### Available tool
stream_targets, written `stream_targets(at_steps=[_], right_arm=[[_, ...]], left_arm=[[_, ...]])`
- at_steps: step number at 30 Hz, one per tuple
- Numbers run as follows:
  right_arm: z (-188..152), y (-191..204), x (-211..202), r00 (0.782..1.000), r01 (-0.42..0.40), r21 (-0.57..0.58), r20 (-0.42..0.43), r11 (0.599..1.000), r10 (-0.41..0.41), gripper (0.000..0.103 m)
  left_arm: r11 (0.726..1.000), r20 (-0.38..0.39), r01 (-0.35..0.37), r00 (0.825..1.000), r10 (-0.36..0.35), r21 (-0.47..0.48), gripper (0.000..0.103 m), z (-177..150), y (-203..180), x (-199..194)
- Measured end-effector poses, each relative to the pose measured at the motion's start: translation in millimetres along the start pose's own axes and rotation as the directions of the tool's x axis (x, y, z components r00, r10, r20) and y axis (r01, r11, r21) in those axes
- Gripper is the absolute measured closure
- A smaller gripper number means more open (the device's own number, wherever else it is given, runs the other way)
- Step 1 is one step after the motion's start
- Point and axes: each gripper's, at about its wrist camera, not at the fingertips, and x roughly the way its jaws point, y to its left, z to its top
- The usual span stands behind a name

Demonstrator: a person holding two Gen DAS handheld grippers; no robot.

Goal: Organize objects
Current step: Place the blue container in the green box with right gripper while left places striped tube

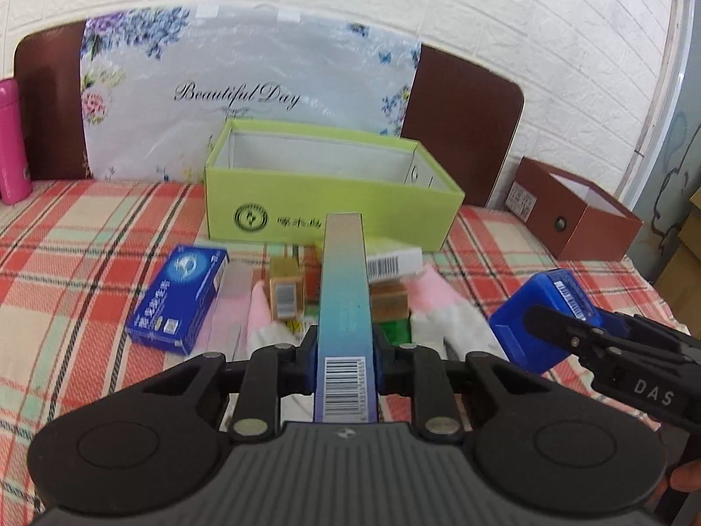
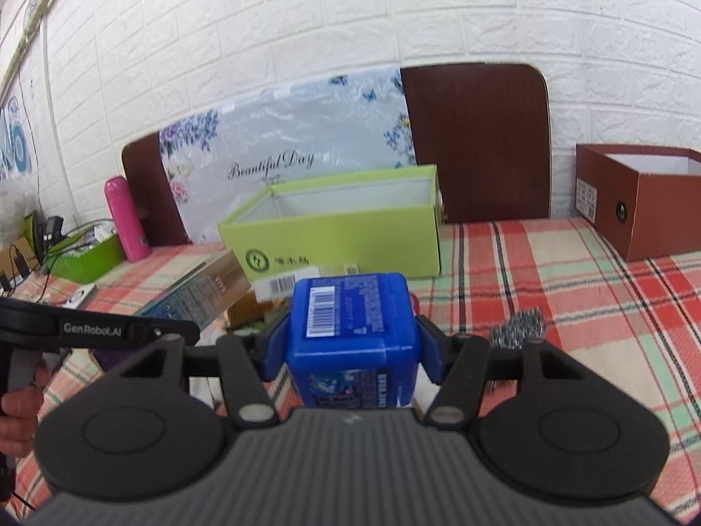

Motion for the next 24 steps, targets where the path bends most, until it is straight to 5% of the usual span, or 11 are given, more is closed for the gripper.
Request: stream_targets(at_steps=[10,18,24], right_arm=[[47,1,34,0.998,-0.017,0.021,0.06,1.0,0.016,0.044],[82,-3,86,0.996,0.026,0.025,0.082,0.999,-0.028,0.044],[103,-15,132,0.993,0.076,0.038,0.091,0.996,-0.08,0.044]], left_arm=[[1.0,0.093,-0.02,0.995,0.019,0.015,0.081,56,1,10],[0.998,0.129,0.006,0.992,0.002,-0.067,0.081,110,24,55],[0.998,0.124,-0.046,0.991,0.053,-0.053,0.081,141,34,97]])
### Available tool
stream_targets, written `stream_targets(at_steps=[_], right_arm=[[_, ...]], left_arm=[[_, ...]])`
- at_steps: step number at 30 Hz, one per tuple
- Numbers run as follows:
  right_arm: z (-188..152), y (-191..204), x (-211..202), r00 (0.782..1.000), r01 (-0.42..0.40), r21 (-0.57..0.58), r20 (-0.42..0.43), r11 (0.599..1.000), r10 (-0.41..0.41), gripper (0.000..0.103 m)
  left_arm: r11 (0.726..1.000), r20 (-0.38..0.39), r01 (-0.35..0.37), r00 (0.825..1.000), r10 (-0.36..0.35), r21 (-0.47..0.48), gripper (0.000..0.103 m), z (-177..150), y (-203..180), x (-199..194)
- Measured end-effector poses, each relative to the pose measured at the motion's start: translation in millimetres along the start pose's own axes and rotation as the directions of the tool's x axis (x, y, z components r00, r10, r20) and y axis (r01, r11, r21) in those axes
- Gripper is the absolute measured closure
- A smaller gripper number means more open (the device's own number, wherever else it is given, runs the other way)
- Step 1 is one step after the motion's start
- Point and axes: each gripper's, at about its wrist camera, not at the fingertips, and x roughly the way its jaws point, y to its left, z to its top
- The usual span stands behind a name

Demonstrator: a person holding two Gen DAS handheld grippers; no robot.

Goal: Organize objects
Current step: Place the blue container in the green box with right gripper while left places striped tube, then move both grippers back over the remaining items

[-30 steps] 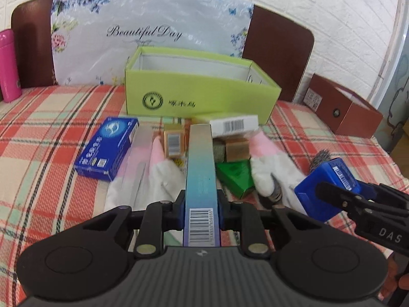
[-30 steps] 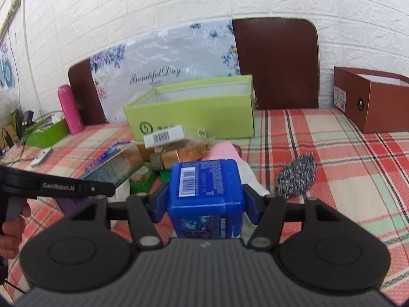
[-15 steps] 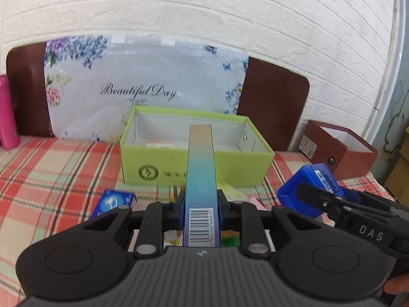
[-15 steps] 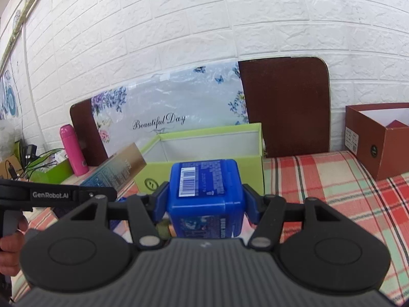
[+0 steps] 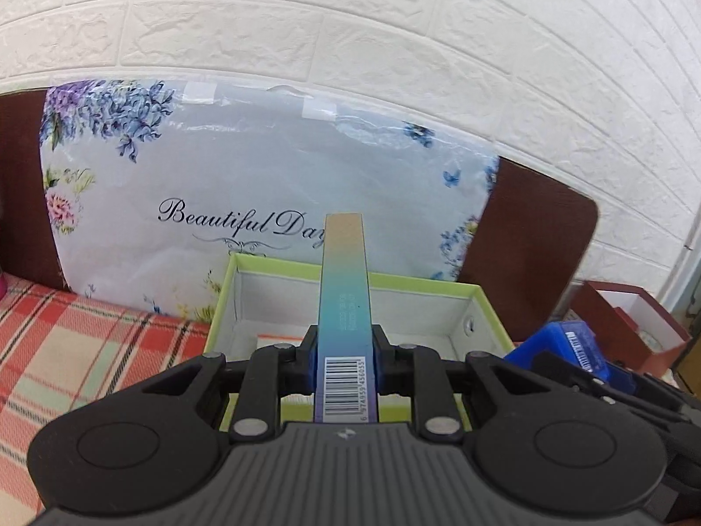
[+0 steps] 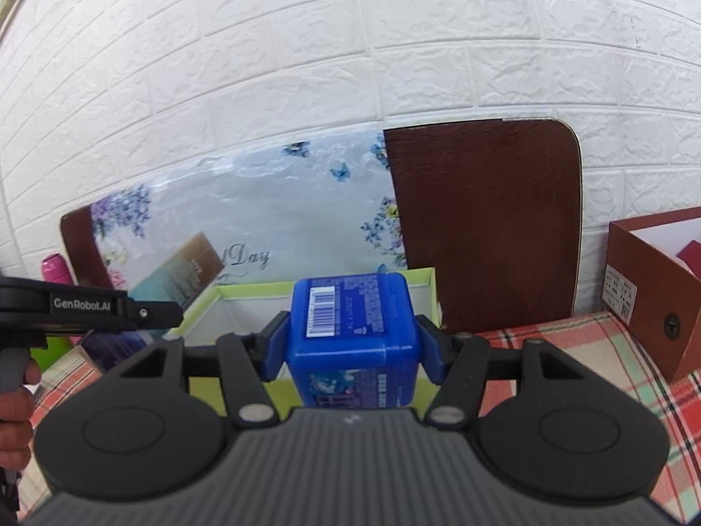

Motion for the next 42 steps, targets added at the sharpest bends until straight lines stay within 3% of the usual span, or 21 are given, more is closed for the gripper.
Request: stream_targets(at_steps=[10,11,12,13,15,21,31,42], right_arm=[[1,-1,73,0.998,0.049,-0.042,-0.028,0.998,-0.05,0.044],[-1,0,78,0.998,0.055,-0.054,-0.029,0.997,-0.056,0.044],[-4,2,83,0.998,0.055,-0.073,-0.032,0.996,-0.057,0.041],[-6,3,87,0.998,0.044,-0.094,-0.042,0.995,-0.048,0.026],[-12,6,87,0.998,0.035,-0.128,-0.046,0.991,-0.042,0.007],[-22,19,69,0.997,0.059,-0.198,-0.032,0.978,-0.067,0.0],[-19,13,-14,0.997,0.069,-0.056,-0.017,0.996,-0.07,0.0],[-44,18,-128,0.997,0.078,-0.096,-0.011,0.992,-0.079,0.0]], left_arm=[[0.999,-0.008,-0.035,0.999,0.035,0.009,0.078,8,17,57],[0.999,0.005,-0.039,0.999,0.039,0.011,0.07,6,19,59],[0.999,0.003,-0.047,0.999,0.047,0.02,0.036,5,21,61],[0.997,0.0,-0.068,0.998,0.068,0.031,0.018,2,22,61],[0.993,0.038,-0.1,0.994,0.098,0.059,0.018,-4,24,54],[0.996,0.01,-0.085,0.996,0.085,0.032,0.018,-12,31,35],[0.994,0.0,-0.106,0.994,0.106,0.037,0.018,-28,8,-45],[0.997,0.006,-0.076,0.997,0.076,0.012,0.017,-93,-12,-131]])
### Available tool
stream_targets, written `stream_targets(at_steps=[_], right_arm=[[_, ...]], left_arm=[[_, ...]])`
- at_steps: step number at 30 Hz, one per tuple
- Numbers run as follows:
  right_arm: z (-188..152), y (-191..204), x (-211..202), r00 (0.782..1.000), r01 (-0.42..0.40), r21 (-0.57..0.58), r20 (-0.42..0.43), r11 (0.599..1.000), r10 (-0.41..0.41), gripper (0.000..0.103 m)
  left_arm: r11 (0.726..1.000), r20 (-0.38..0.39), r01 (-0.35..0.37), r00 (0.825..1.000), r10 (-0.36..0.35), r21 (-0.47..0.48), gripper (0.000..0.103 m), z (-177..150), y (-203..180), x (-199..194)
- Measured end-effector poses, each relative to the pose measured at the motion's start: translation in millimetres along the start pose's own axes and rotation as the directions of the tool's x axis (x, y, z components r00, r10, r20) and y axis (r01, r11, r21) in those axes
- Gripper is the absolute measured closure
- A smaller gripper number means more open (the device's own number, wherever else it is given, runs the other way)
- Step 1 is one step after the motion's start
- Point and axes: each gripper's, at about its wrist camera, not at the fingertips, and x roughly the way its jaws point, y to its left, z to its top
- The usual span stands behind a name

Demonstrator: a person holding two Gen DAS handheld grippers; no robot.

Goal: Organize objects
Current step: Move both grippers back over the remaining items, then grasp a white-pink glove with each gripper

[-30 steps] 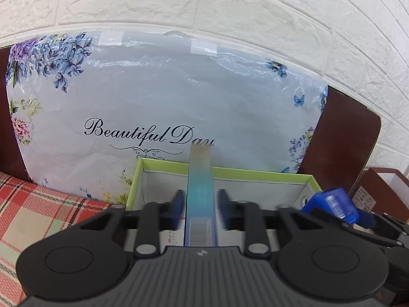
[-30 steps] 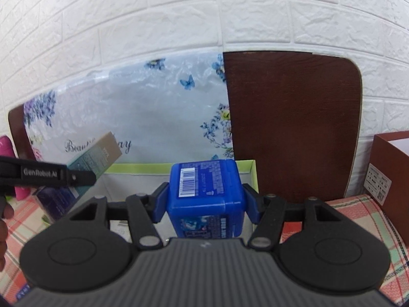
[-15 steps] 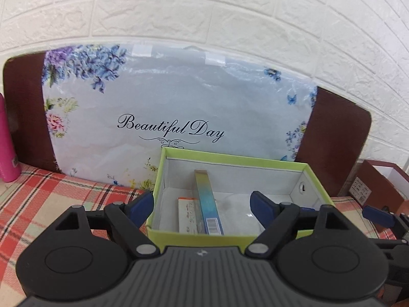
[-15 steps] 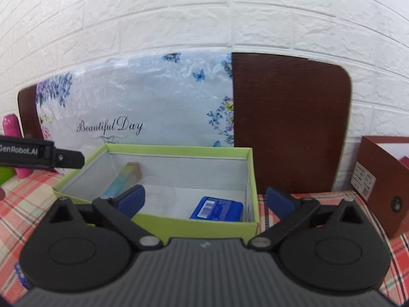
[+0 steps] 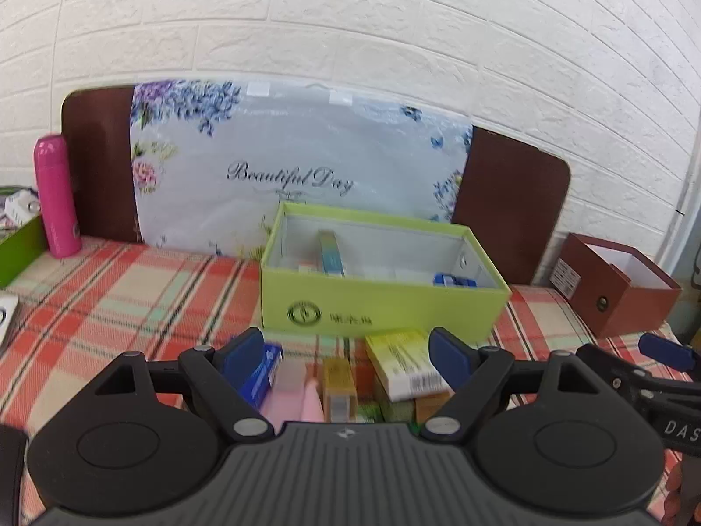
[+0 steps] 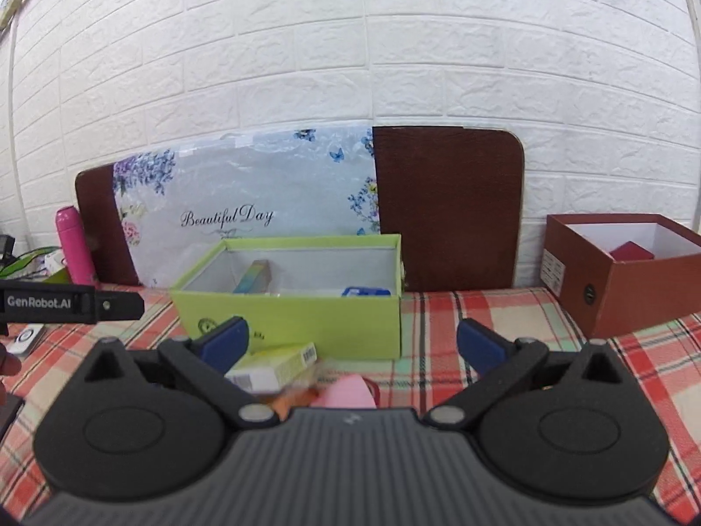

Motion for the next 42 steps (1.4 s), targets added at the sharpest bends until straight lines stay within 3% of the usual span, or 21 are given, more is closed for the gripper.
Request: stream_targets(at_steps=[10,18,23,28,33,36,39,42], right_arm=[[-52,-1,-46,0.998,0.029,-0.003,-0.054,1.0,-0.029,0.0],[-82,-1,-37,0.994,0.077,0.003,-0.082,0.997,-0.077,0.0],[-94,1,-28,0.993,0.019,0.022,-0.119,1.0,-0.016,0.0],[-99,6,-17,0.989,0.013,0.029,-0.15,0.999,-0.009,0.001],[-100,16,-9,0.986,-0.029,0.016,-0.166,0.999,0.031,0.017],[-101,20,-5,0.981,-0.072,0.021,-0.181,0.997,0.075,0.026],[-103,24,-1,0.976,-0.088,0.026,-0.196,0.996,0.092,0.028],[-104,28,0,0.976,-0.093,0.015,-0.194,0.996,0.095,0.03]], left_arm=[[0.999,-0.055,0.035,0.998,-0.034,0.026,0.017,-56,-11,-29],[1.0,-0.098,-0.003,0.995,0.006,0.03,0.017,-77,4,-23],[1.0,-0.133,-0.014,0.991,0.015,0.005,0.017,-89,18,-14],[1.0,-0.149,-0.023,0.988,0.026,0.019,0.017,-96,24,-6],[1.0,-0.152,-0.022,0.988,0.023,0.006,0.017,-89,29,5],[1.0,-0.14,0.02,0.99,-0.018,0.015,0.017,-83,23,9],[0.998,-0.122,0.047,0.992,-0.042,0.041,0.018,-77,12,19],[0.997,-0.156,0.064,0.986,-0.057,0.04,0.031,-74,7,36]])
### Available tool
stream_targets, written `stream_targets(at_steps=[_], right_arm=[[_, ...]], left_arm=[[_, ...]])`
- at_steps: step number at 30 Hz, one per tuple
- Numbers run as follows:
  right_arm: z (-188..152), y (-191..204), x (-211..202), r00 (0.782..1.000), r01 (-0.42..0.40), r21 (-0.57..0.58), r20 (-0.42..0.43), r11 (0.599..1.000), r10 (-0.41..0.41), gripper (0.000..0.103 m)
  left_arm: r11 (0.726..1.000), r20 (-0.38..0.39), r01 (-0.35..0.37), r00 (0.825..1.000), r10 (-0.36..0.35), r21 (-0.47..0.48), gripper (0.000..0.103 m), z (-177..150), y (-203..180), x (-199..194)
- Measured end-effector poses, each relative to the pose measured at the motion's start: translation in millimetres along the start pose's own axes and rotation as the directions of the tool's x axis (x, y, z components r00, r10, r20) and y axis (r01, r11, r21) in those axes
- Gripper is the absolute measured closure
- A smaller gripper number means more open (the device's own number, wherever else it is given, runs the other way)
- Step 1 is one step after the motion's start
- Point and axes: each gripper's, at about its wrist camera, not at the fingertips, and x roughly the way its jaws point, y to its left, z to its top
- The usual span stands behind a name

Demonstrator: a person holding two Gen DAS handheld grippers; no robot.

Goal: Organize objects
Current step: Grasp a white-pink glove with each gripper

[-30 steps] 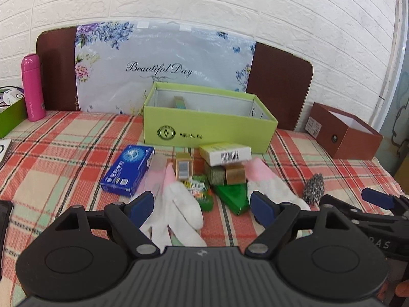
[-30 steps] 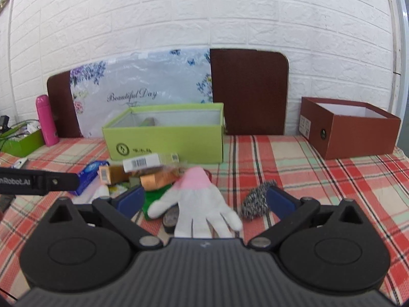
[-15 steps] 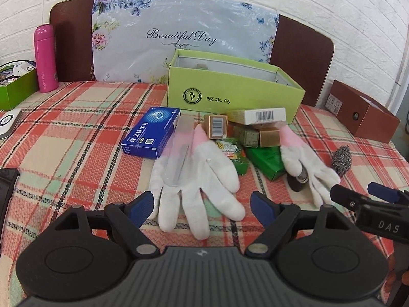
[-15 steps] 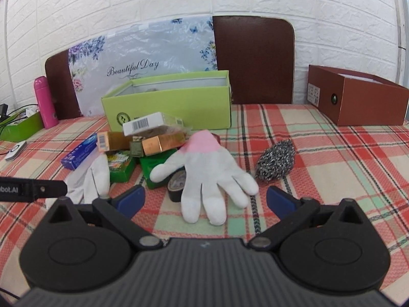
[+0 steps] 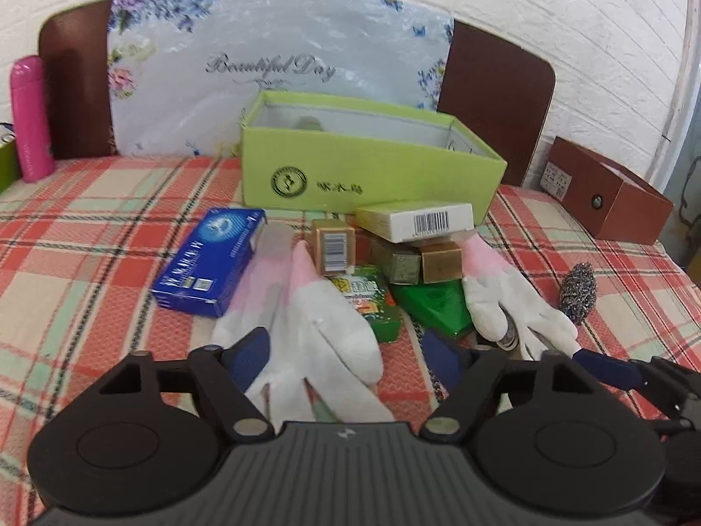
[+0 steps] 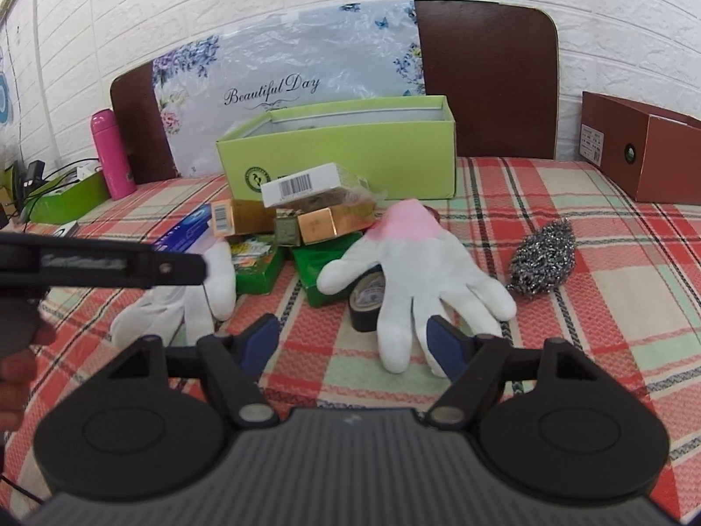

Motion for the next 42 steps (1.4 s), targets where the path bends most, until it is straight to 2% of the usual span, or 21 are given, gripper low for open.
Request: stream_targets(at_steps=[2,3,4,5,11,15,18,20,21,22,23,24,25,26,29,31,33,35,38,40,42], right_arm=[[1,0,0,1.0,0.008,-0.008,0.005,1.0,-0.008,0.03],[2,-1,1,1.0,0.013,-0.008,0.008,1.0,-0.013,0.03],[3,-2,2,1.0,0.018,-0.006,0.008,1.0,-0.018,0.03],[5,-3,3,1.0,0.025,-0.003,0.008,1.0,-0.025,0.03],[18,-12,19,0.999,0.049,0.022,0.014,0.999,-0.049,0.03],[27,-14,41,0.999,0.046,0.03,0.003,0.998,-0.046,0.03],[34,-17,59,0.999,0.044,0.049,-0.009,0.998,-0.044,0.03],[37,-19,72,0.999,0.034,0.064,-0.037,0.997,-0.032,0.031],[37,-19,77,0.999,0.026,0.072,-0.047,0.997,-0.023,0.044],[37,-20,79,0.998,0.011,0.078,-0.056,0.997,-0.007,0.062],[36,-21,78,0.999,0.002,0.089,-0.053,0.996,0.002,0.066],[35,-21,74,0.999,0.005,0.092,-0.038,0.996,-0.001,0.076],[35,-21,71,1.0,0.008,0.08,-0.026,0.997,-0.006,0.09],[33,-21,67,1.0,0.011,0.07,-0.013,0.997,-0.011,0.094],[33,-24,51,1.0,0.0,0.075,0.031,0.997,-0.003,0.097],[34,-25,38,0.998,-0.013,0.08,0.056,0.997,0.008,0.097],[34,-24,24,0.997,-0.034,0.073,0.076,0.997,0.029,0.097],[33,-22,9,0.995,-0.056,0.05,0.088,0.997,0.052,0.097],[26,-18,-12,0.994,-0.083,0.014,0.078,0.996,0.082,0.097],[17,-16,-20,0.992,-0.117,0.001,0.042,0.993,0.117,0.097],[6,-13,-21,0.991,-0.136,-0.02,-0.016,0.991,0.135,0.095]], left_arm=[[1.0,-0.028,0.008,1.0,-0.009,-0.008,0.035,1,1,13],[1.0,-0.04,0.002,0.999,-0.002,-0.013,0.045,1,1,18],[1.0,-0.059,-0.004,0.998,0.003,-0.022,0.059,0,3,24],[0.999,-0.077,0.003,0.997,-0.006,-0.034,0.066,0,6,27],[0.997,-0.069,0.057,0.996,-0.06,-0.048,0.099,-11,15,8],[0.989,-0.076,0.139,0.987,-0.143,-0.056,0.1,-23,20,-15],[0.996,-0.07,0.085,0.994,-0.085,-0.014,0.1,-25,13,-20],[0.999,-0.034,0.041,0.999,-0.043,-0.035,0.096,-21,15,-16],[0.999,-0.022,0.016,1.0,-0.017,-0.048,0.085,-18,15,-13],[0.998,-0.013,-0.005,1.0,0.004,-0.062,0.068,-13,15,-9],[0.997,-0.004,-0.014,1.0,0.014,-0.069,0.058,-10,15,-4],[0.997,0.007,-0.019,1.0,0.019,-0.07,0.043,-7,14,0],[0.998,0.02,-0.023,1.0,0.024,-0.062,0.041,-5,13,5],[0.998,0.019,-0.03,0.999,0.031,-0.051,0.041,-2,10,11],[0.998,-0.013,-0.035,0.999,0.034,-0.054,0.044,3,10,27],[0.999,-0.051,-0.007,0.999,0.005,-0.053,0.079,4,12,34],[0.997,-0.081,-0.012,0.997,0.006,-0.072,0.097,1,17,36],[0.997,-0.081,0.005,0.997,-0.011,-0.078,0.098,-3,23,25],[0.993,-0.073,0.084,0.993,-0.09,-0.086,0.098,-11,32,-7],[0.989,-0.076,0.136,0.987,-0.14,-0.061,0.098,-19,35,-30],[0.989,-0.098,0.145,0.984,-0.146,-0.025,0.098,-29,34,-44]])
